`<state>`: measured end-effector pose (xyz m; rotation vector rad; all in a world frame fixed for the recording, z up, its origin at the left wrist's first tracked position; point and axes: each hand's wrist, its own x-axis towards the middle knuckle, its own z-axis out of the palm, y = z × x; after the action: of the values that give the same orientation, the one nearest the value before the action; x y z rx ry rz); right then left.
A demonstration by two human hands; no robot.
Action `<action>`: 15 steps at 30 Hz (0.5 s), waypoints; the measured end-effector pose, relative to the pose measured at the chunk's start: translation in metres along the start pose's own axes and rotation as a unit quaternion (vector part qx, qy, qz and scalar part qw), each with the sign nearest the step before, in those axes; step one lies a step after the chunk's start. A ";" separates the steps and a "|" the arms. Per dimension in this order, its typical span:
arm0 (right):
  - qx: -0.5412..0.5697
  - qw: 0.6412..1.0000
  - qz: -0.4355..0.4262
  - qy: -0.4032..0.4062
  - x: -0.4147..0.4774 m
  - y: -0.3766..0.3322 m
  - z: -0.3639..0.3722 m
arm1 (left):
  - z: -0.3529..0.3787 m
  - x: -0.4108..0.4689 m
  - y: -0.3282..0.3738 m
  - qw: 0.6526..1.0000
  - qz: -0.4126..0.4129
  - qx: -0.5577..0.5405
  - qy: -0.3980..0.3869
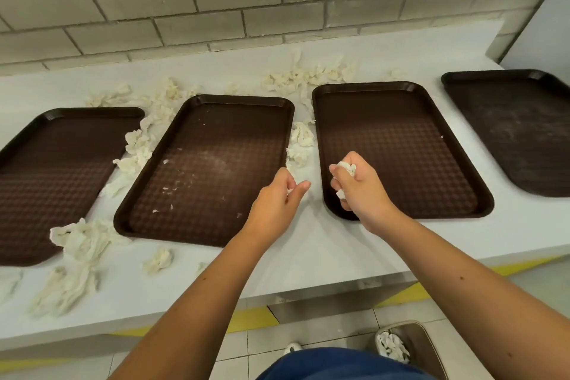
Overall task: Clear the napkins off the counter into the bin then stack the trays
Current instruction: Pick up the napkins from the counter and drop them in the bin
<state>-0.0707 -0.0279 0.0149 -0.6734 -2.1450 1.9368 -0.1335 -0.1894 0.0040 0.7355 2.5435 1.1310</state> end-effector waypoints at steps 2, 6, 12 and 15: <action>-0.006 1.000 -0.001 0.001 -0.007 0.001 -0.008 | 0.006 -0.005 0.004 1.000 0.005 -0.003 0.012; -0.011 1.000 0.000 0.021 -0.020 0.005 -0.029 | 0.019 -0.014 0.019 0.999 0.007 -0.001 0.041; 0.038 0.995 0.051 0.078 -0.047 0.016 -0.081 | 0.064 -0.035 0.054 0.998 -0.029 -0.002 0.061; 0.047 0.996 0.018 0.071 -0.063 0.029 -0.113 | 0.094 -0.049 0.074 0.997 -0.015 -0.049 0.056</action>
<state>0.0386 0.0472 0.0132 -0.8118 -1.9597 1.9305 -0.0271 -0.1165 -0.0012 0.6251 2.5585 1.3125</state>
